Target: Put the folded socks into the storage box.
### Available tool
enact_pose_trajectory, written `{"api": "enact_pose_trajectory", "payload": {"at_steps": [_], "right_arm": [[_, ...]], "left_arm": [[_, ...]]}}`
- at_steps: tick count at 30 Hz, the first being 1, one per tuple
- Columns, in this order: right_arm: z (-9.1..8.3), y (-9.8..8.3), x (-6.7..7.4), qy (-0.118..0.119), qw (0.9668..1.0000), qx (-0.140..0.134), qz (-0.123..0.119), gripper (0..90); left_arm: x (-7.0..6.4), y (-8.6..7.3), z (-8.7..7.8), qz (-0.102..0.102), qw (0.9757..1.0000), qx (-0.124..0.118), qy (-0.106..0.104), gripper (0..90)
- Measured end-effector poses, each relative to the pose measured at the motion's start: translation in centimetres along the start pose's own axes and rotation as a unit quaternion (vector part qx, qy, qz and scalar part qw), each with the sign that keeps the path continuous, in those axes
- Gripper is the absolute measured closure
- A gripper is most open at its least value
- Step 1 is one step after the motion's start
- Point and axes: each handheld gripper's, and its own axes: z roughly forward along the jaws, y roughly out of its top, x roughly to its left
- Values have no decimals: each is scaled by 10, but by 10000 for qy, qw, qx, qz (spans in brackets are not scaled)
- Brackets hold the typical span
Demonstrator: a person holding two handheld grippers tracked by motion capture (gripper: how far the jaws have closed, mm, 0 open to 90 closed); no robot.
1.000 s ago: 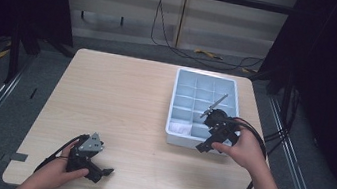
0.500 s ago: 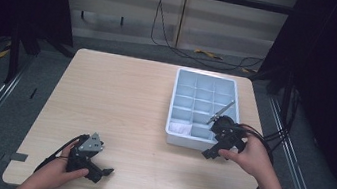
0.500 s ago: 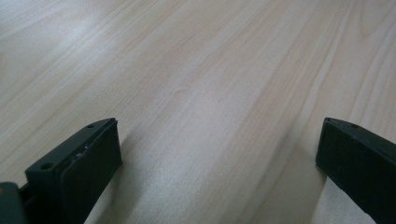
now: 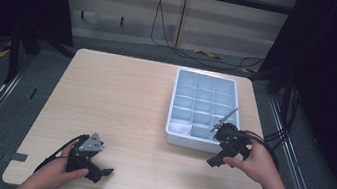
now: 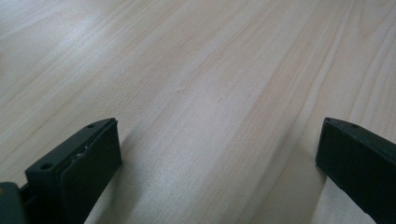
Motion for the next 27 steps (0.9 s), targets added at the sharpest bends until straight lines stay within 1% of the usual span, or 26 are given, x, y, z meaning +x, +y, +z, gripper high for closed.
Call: {"api": "enact_pose_trajectory", "payload": {"at_steps": [1,3,4,5,6,7,8,9,12,13,14,16,17,18,19,20,27], "right_arm": [[0,-2,1,-3,10000,40,13,197],[0,-3,1,-6,10000,18,58,197],[1,-4,1,-17,10000,29,30,197],[1,-5,2,-67,9999,32,68,197],[1,-6,1,-35,10000,22,14,196],[1,-7,2,-19,9999,27,104,196],[2,-9,2,-40,10000,9,65,195],[3,-10,3,-23,9999,-2,120,195],[7,-13,3,-22,9999,6,135,194],[8,-14,4,-14,9998,-2,195,192],[9,-16,3,1,9999,-27,159,192],[10,-17,4,1,9998,-26,209,191],[11,-19,3,-5,9998,-73,178,191],[12,-20,3,-5,9997,-55,230,190],[13,-21,2,-2,9997,-109,197,190],[13,-22,3,-17,9996,-102,247,190],[18,-31,0,-55,9995,-159,260,189]], "left_arm": [[0,0,0,0,10000,-2,-2,0],[0,0,0,-1,10000,-2,-1,0],[0,0,0,0,10000,-2,-1,0],[0,0,0,-1,10000,0,-1,0],[0,0,0,-1,10000,-1,0,0],[0,0,0,0,10000,-1,-1,0],[0,0,0,-2,10000,-2,0,0],[0,0,0,-1,10000,-2,-1,0],[0,0,0,1,10000,0,0,0],[0,0,0,-1,10000,-1,0,0],[0,0,0,-1,10000,-1,0,0],[0,0,0,2,10000,2,0,0],[0,0,0,0,10000,0,-1,0],[0,0,0,0,10000,0,0,0],[0,0,0,0,10000,0,0,0],[0,0,0,1,10000,-2,-1,0],[0,0,0,0,10000,-1,0,0]]}}
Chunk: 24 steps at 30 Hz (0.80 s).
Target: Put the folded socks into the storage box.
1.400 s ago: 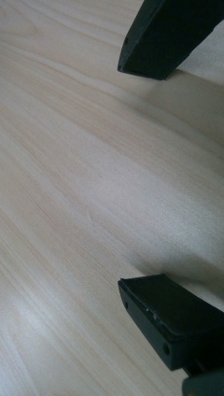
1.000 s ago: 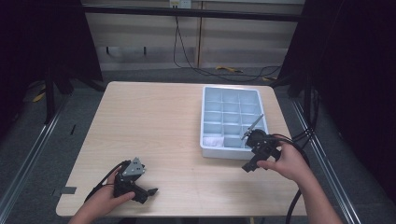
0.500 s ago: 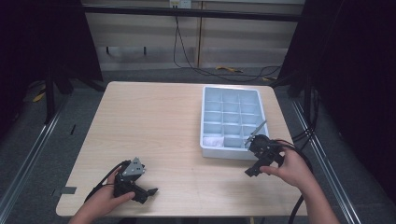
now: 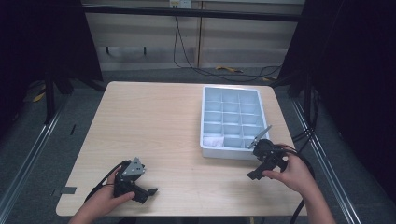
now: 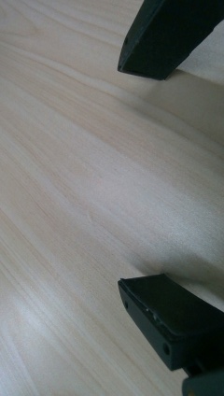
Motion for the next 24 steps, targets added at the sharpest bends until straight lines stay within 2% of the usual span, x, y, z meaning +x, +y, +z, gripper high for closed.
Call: {"api": "enact_pose_trajectory", "payload": {"at_steps": [8,24], "right_arm": [[8,-13,-4,-31,9999,-88,59,188],[20,-29,-7,-82,9997,-187,117,176]], "left_arm": [[0,0,0,-4,10000,2,-2,0],[0,0,0,5,10000,-7,-2,0]]}}
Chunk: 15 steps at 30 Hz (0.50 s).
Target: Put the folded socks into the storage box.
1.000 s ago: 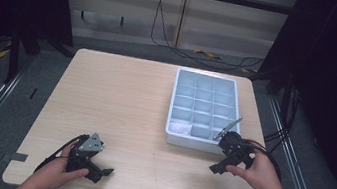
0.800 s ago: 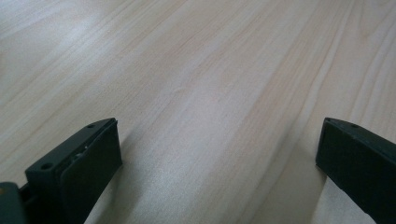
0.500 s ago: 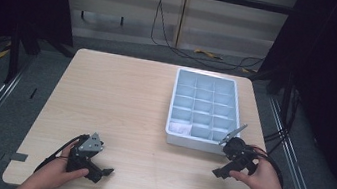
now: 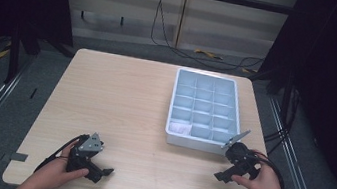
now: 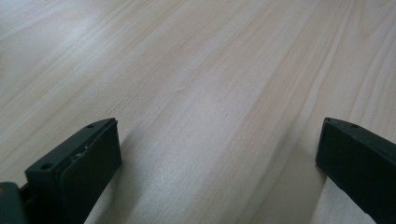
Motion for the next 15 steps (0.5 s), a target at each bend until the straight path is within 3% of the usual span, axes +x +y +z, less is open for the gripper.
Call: {"api": "enact_pose_trajectory", "payload": {"at_steps": [8,15], "right_arm": [[6,-6,0,-94,9999,-46,3,175],[14,-11,0,-174,9997,-29,-158,173]], "left_arm": [[0,0,0,-3,10000,13,-2,0],[0,0,0,-7,10000,6,2,0]]}}
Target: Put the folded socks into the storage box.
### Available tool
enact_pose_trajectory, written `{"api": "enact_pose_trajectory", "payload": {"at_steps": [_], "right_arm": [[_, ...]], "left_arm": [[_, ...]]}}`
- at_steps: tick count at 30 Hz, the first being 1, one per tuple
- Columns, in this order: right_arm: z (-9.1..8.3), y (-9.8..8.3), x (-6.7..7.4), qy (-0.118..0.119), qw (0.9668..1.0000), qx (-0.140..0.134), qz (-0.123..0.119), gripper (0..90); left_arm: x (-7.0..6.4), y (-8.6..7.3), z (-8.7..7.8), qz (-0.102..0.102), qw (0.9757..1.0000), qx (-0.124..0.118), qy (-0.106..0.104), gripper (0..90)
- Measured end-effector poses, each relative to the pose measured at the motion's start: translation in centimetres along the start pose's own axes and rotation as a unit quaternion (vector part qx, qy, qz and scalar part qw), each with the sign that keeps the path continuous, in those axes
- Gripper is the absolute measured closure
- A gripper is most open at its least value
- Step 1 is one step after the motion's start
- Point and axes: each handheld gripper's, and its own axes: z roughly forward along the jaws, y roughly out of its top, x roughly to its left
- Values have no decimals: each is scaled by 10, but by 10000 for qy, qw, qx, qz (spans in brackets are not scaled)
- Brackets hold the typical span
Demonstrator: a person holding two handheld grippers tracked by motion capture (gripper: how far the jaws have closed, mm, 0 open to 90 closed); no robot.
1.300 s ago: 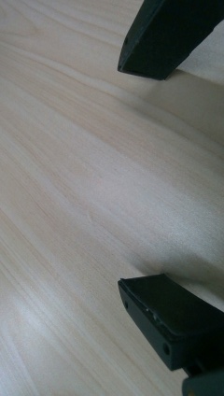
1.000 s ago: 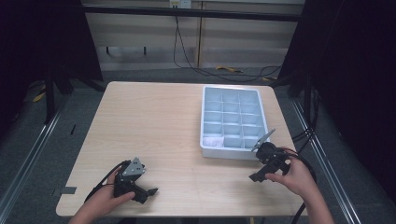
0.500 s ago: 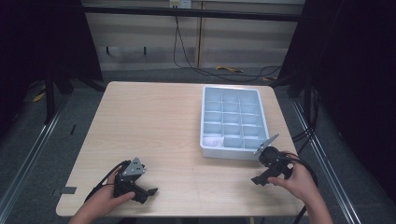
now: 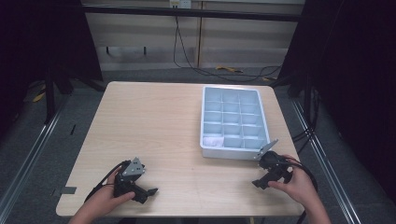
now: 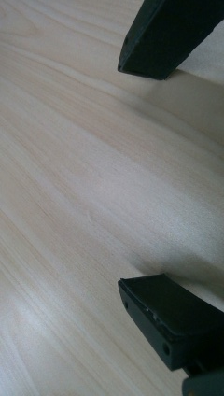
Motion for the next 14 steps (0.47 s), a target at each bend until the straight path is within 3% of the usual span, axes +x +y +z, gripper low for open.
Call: {"api": "enact_pose_trajectory", "payload": {"at_steps": [14], "right_arm": [[-1,-5,4,-62,9998,-170,-71,172]], "left_arm": [[0,0,0,1,10000,-1,0,0]]}}
